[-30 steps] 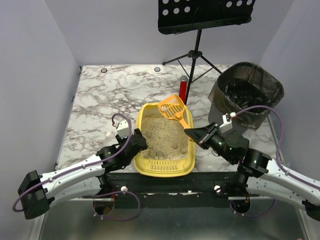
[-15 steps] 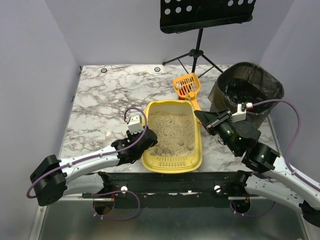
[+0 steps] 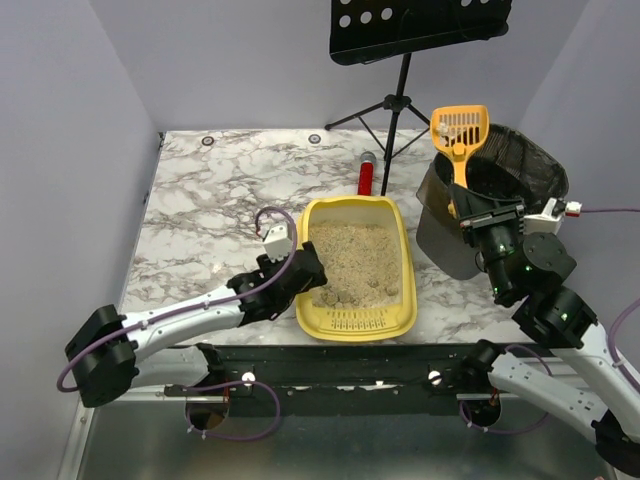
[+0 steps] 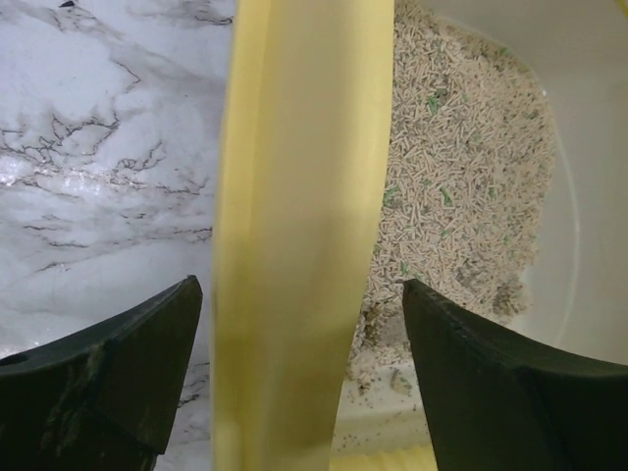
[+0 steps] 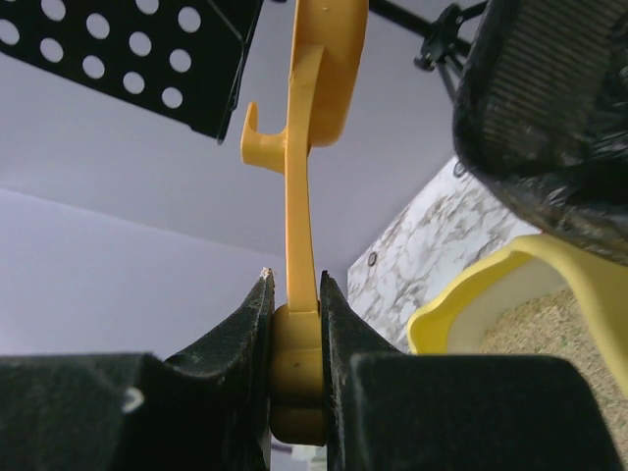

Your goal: Clean the litter box

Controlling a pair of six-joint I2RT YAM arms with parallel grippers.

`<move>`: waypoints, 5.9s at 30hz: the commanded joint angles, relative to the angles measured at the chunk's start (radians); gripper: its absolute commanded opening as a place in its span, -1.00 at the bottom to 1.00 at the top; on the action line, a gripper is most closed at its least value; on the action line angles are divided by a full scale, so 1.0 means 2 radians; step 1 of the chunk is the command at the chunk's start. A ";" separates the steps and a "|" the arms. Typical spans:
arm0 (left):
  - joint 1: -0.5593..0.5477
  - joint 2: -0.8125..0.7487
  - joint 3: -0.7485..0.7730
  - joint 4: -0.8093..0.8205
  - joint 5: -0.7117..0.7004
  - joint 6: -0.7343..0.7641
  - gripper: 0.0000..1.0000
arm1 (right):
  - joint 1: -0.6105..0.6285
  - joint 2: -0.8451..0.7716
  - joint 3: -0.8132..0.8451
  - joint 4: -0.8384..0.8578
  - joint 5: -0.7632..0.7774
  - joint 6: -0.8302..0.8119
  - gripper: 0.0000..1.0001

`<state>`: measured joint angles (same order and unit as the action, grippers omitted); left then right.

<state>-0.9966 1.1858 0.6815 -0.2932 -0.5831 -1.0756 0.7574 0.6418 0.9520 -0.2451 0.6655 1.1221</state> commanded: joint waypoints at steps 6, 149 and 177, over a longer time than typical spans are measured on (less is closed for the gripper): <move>-0.002 -0.154 -0.060 -0.110 -0.032 -0.039 0.98 | -0.004 -0.030 0.048 -0.168 0.190 -0.036 -0.99; 0.012 -0.075 -0.034 0.022 0.039 0.041 0.98 | 0.017 0.313 -0.287 0.333 -0.200 0.084 -0.99; 0.013 -0.179 -0.019 -0.054 -0.026 0.035 0.98 | 0.027 0.098 -0.313 0.262 -0.231 0.057 -0.99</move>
<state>-0.9745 0.8532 0.6415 -0.3912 -0.6071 -1.0031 0.8116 0.8963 0.3168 0.2630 0.2218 1.2751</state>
